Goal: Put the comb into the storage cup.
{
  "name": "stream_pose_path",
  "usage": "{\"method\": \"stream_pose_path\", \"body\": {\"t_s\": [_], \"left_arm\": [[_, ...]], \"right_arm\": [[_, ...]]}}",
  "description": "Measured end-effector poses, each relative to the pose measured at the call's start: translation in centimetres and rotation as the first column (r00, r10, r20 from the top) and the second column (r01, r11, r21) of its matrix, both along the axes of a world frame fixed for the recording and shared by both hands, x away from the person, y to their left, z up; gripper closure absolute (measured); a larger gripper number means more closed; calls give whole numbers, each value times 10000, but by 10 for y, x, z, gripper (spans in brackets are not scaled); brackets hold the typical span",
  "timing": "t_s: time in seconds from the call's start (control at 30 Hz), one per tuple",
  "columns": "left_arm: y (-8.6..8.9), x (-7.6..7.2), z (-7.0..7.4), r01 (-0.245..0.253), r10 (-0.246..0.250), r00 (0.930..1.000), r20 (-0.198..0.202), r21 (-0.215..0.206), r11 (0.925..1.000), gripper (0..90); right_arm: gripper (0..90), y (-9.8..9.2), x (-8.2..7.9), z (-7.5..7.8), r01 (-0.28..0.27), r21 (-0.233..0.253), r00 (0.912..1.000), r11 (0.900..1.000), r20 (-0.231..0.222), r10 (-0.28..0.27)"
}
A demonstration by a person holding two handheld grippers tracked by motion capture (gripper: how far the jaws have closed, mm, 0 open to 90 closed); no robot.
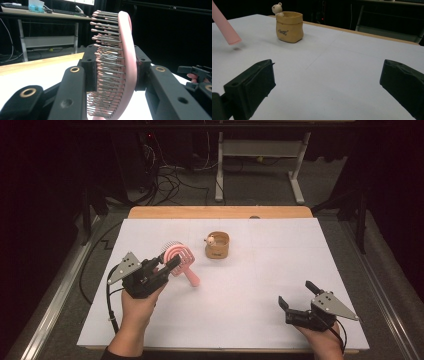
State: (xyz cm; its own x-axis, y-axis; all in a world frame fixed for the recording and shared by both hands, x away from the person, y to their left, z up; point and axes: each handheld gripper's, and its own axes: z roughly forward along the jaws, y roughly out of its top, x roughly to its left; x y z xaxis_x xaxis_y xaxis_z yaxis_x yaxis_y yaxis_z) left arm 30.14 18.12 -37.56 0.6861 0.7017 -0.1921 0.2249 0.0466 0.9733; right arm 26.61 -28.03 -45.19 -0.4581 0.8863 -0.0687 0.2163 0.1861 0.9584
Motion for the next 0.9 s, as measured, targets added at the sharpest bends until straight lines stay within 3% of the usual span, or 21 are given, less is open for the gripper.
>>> {"method": "stream_pose_path", "body": {"t_s": [0.33,0.4,0.6,0.63,0.73,0.8,0.9], "left_arm": [[-8,2,-2,117,-118,9999,-73,-72,9999,632],[-9,5,-1,137,-144,9997,-216,-333,9994,631],[-13,9,1,131,-143,9993,-355,-350,9993,631],[-14,10,2,191,-212,9989,-418,-504,9985,632],[-16,11,3,222,-247,9987,-441,-546,9983,632],[-20,13,5,220,-233,9991,-364,-360,9991,631],[-22,13,9,262,-280,9990,-357,-513,9983,631]], "right_arm": [[1,1,1,1,-78,42,9999,10000,84,78],[1,0,2,1,-79,59,9999,10000,105,78],[1,0,3,1,-125,122,9999,9998,88,124],[1,1,3,1,-126,126,9999,9998,86,125],[1,1,3,2,-175,79,9998,9998,109,174],[0,1,3,2,-192,75,9997,9998,125,191],[1,1,3,2,-176,73,9998,9998,130,175]]}}
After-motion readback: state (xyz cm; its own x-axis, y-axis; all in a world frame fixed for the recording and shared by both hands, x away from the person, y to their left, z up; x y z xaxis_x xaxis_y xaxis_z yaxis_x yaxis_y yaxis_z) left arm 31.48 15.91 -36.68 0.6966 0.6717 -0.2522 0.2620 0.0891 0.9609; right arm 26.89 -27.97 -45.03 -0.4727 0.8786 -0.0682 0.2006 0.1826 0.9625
